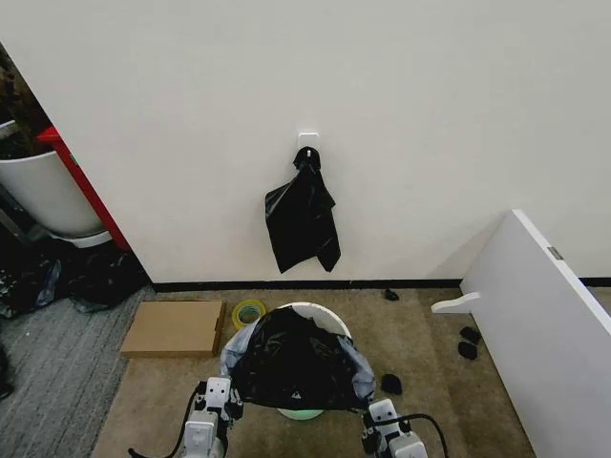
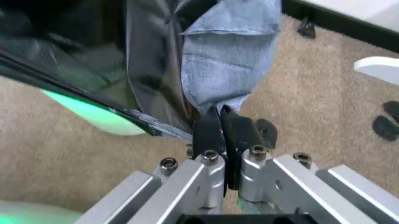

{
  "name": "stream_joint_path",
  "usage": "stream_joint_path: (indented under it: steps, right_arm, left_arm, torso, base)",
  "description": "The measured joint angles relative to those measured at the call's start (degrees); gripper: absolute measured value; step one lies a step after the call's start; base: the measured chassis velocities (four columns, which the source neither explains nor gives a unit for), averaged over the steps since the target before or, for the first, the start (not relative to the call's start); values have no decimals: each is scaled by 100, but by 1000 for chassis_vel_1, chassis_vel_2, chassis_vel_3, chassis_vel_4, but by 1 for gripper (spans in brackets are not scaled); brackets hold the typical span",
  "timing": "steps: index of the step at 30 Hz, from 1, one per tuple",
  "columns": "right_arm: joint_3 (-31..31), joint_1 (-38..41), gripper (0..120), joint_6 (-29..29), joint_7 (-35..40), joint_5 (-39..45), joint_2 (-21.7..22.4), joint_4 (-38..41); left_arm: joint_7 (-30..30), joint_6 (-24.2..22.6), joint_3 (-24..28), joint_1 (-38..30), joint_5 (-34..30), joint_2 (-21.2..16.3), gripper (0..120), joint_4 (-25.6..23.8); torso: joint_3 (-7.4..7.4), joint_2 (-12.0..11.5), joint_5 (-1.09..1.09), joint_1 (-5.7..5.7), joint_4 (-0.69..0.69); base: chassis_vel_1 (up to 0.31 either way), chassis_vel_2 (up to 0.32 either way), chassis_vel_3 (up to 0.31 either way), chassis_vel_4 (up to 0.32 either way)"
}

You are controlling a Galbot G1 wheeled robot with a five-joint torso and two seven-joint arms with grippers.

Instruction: Place the garbage bag over the trash bin.

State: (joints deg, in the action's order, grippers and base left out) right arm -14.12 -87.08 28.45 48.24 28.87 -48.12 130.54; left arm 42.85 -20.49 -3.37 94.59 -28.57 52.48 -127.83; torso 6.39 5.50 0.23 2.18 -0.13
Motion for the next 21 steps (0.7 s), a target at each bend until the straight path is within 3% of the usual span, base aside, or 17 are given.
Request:
stream_joint_path:
  steps: [12,21]
  right_arm:
    - [-102,229,0,52,-165,-739,-184,-832]
    - [42,251,0,-546,-713,-1798,-287,-1526]
  left_arm:
    - [162,-275,220,-356,-58,135,0,530]
    - [168,-253,360,-632,-84,266,0,829]
  torso:
    - [0,0,-1,0,0]
    - [0,0,-1,0,-1]
  base:
    - [0,0,0,0]
    - [0,0,0,0]
